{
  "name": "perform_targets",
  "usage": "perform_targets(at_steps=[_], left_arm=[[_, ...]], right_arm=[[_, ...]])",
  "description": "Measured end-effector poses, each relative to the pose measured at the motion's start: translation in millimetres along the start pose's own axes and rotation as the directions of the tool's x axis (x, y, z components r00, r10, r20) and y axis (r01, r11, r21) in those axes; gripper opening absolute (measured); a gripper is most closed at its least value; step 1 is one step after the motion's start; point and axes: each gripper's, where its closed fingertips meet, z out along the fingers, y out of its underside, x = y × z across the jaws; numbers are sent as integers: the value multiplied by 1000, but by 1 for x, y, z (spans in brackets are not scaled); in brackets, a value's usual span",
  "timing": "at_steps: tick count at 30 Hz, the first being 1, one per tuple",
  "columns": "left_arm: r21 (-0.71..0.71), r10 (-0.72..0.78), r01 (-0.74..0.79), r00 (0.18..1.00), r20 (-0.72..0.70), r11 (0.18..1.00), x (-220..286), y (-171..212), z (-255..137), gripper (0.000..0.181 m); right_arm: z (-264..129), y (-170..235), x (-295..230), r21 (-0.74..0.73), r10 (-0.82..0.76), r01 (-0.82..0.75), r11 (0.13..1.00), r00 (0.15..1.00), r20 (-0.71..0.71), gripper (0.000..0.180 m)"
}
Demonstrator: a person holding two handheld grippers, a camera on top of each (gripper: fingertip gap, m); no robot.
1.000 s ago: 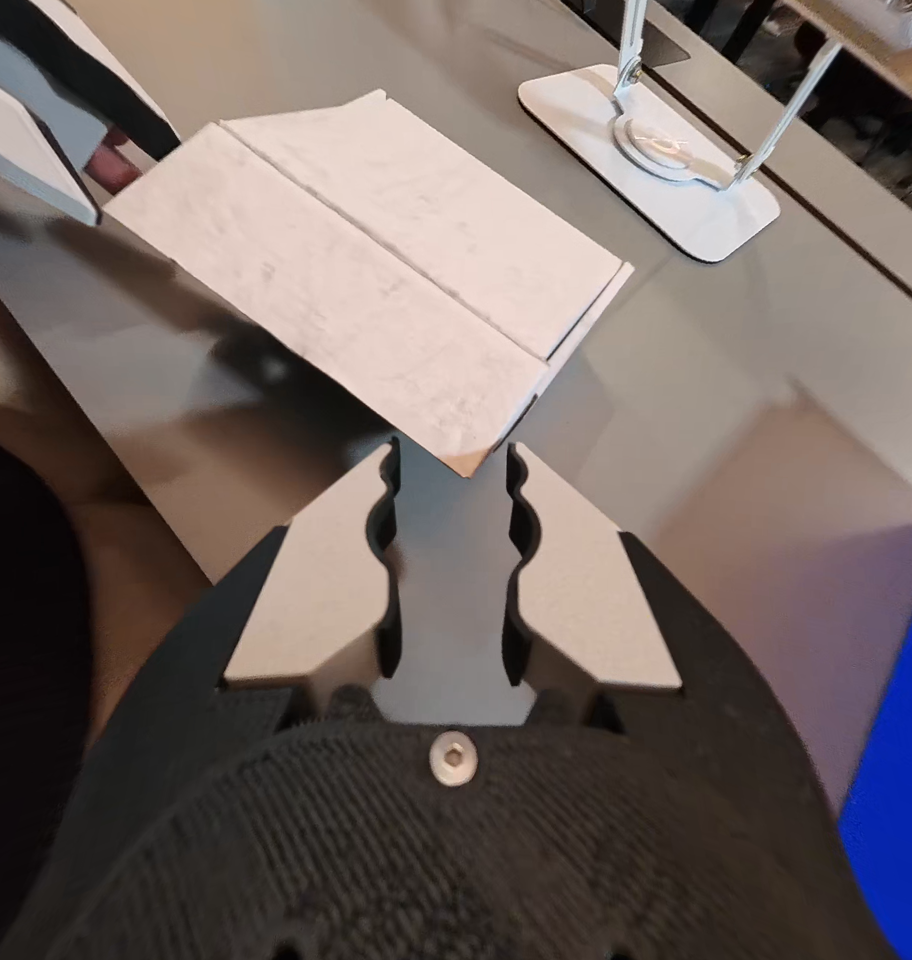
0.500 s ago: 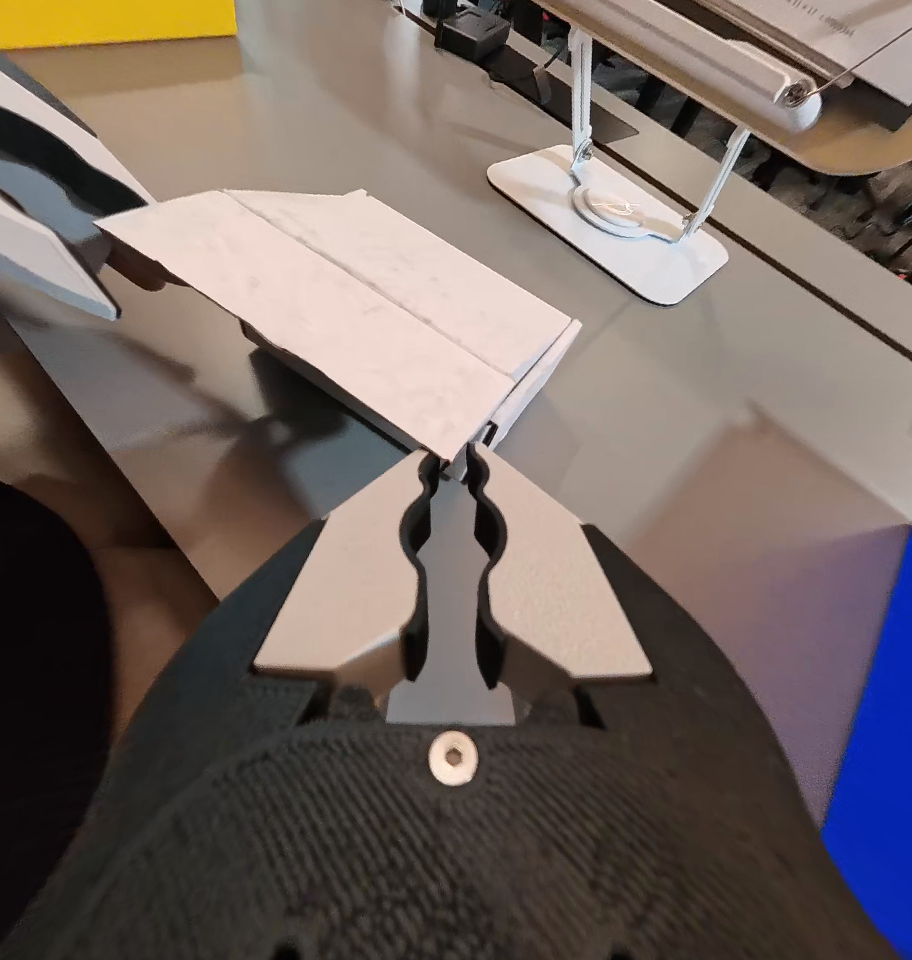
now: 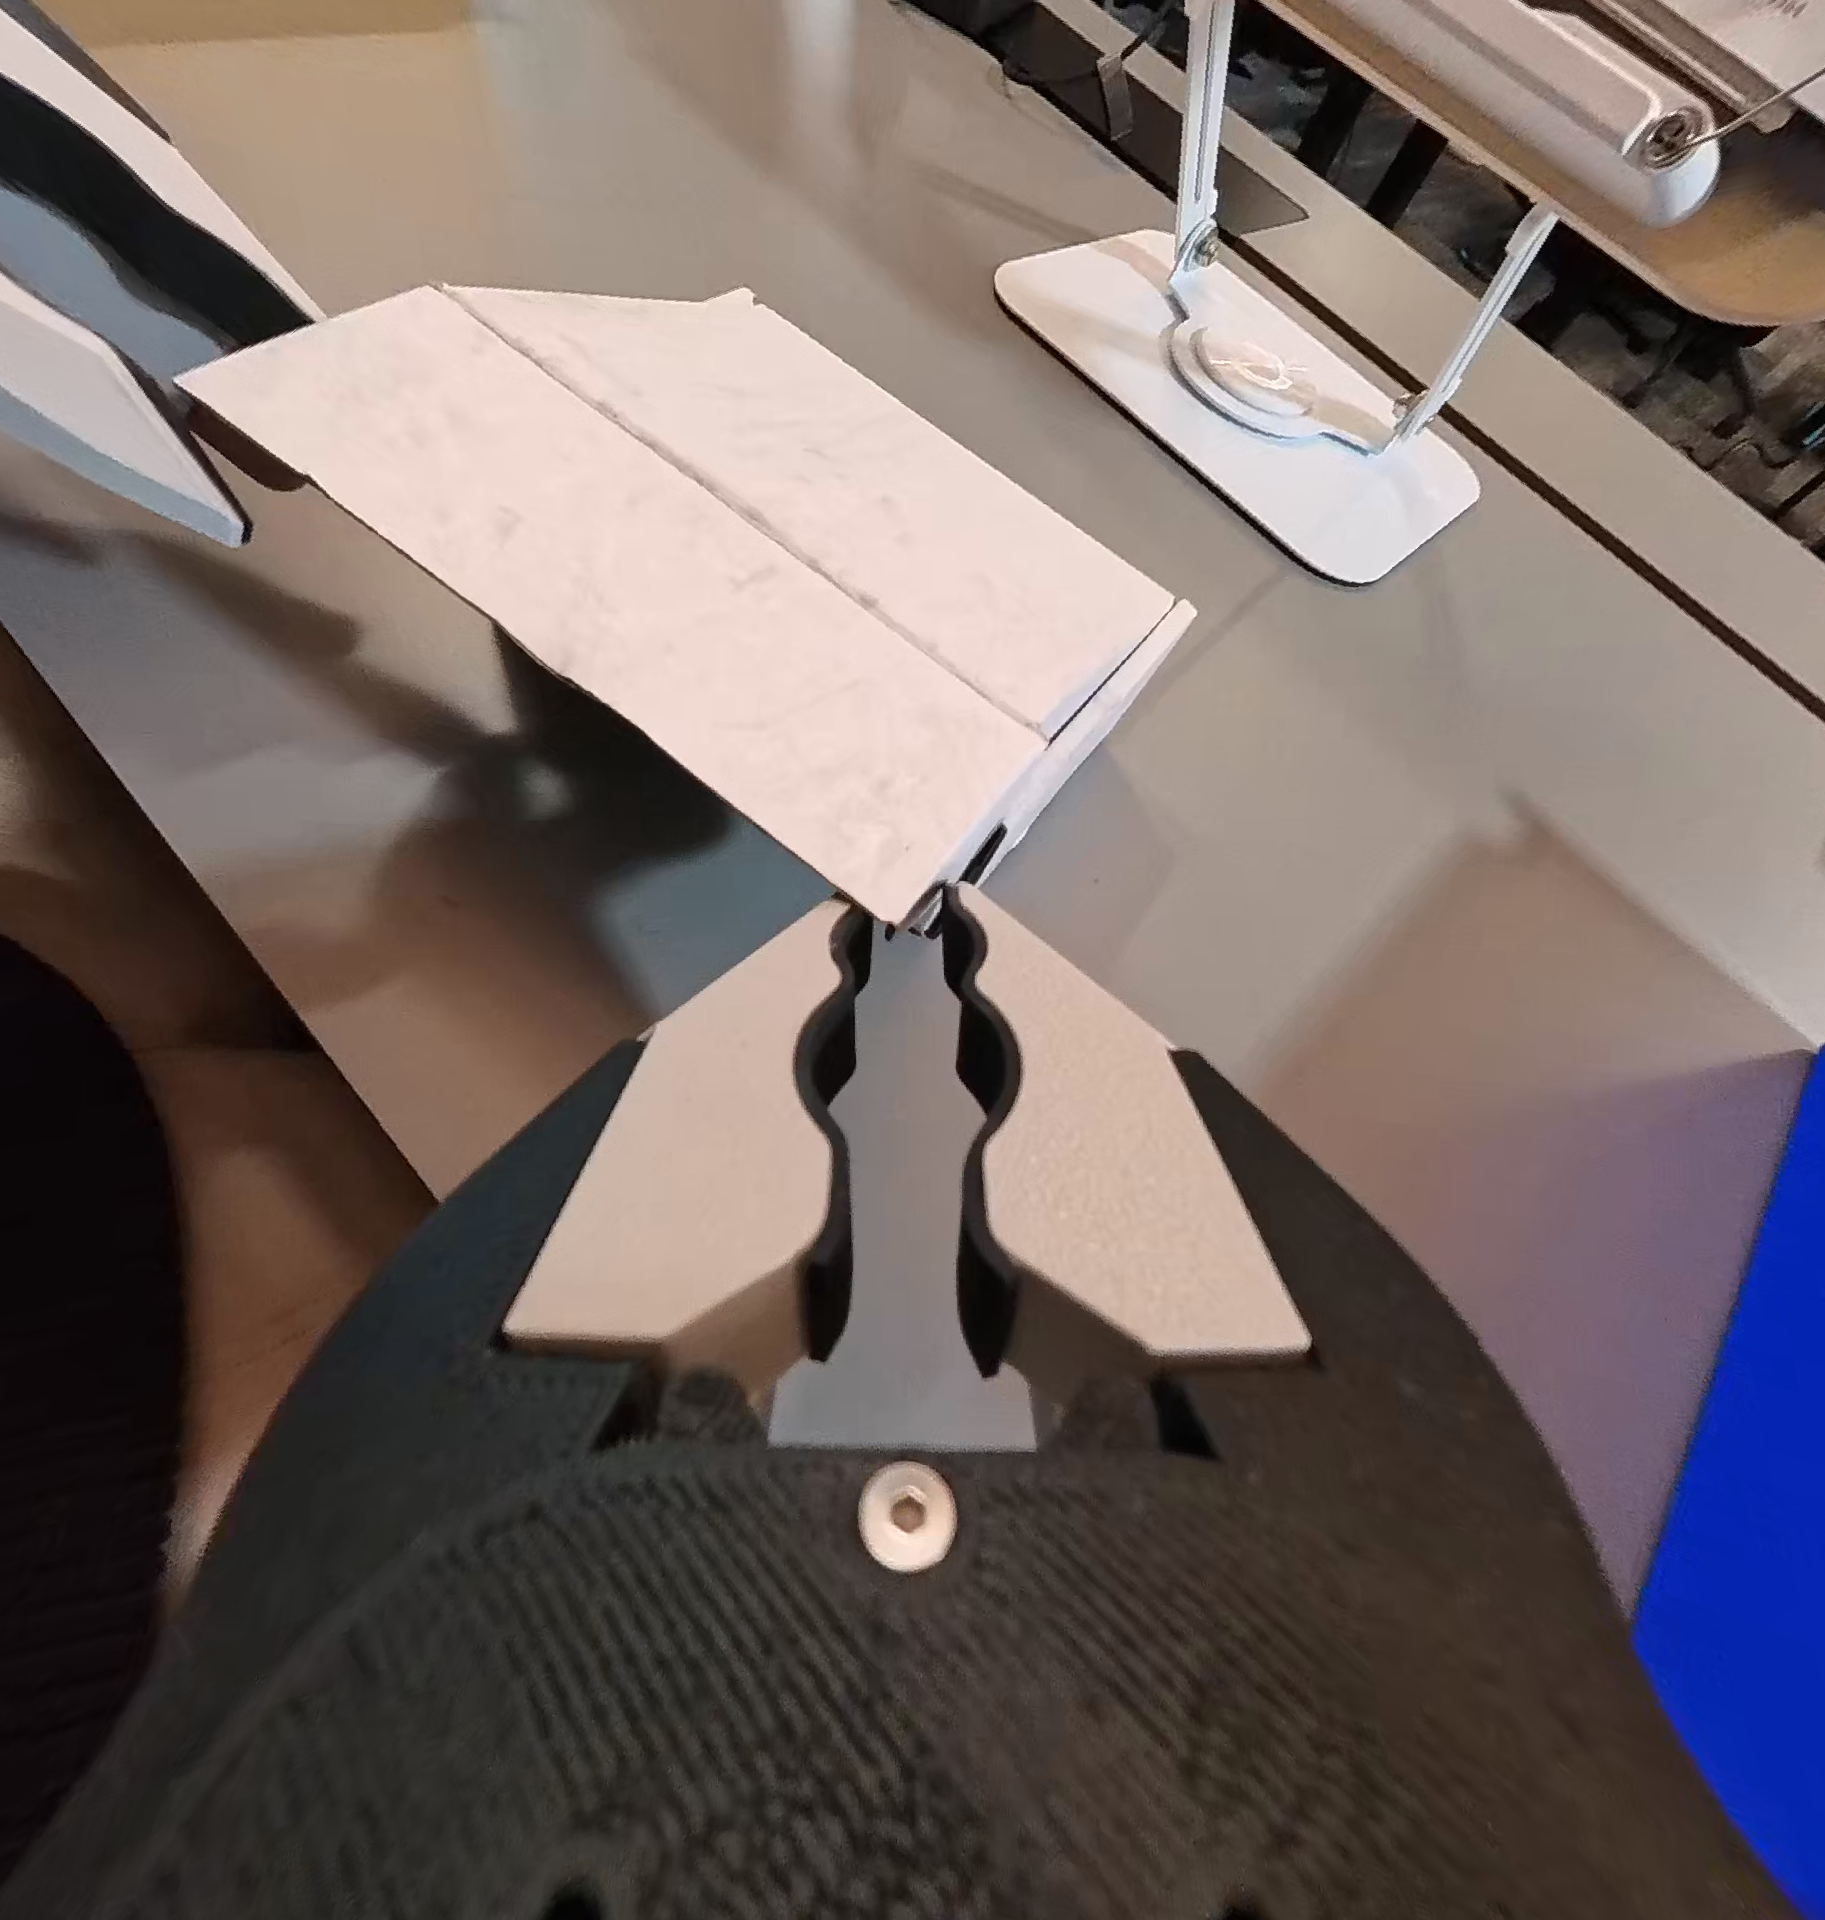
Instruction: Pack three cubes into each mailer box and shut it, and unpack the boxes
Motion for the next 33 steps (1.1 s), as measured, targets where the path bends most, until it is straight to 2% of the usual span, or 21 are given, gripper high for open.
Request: perform_targets(at_steps=[13,16,23,29,33], left_arm=[[-15,4,-4,1000,15,1000,-3,3,1,49],[-13,4,-4,1000,15,1000,-3,2,1,48],[7,-11,11,1000,-7,1000,-3,-1,-4,49],[31,-47,49,998,-52,998,2,-5,-7,52],[44,-60,63,996,-73,997,3,-7,-9,54]], right_arm=[[2,2,-3,-9,-8,8,1000,1000,9,13],[2,3,-6,-11,13,-12,1000,999,31,21],[-5,4,-9,0,182,-184,983,969,168,57],[-14,-16,-10,67,367,-407,911,874,320,64],[-11,-12,-12,48,375,-407,912,876,304,64]])
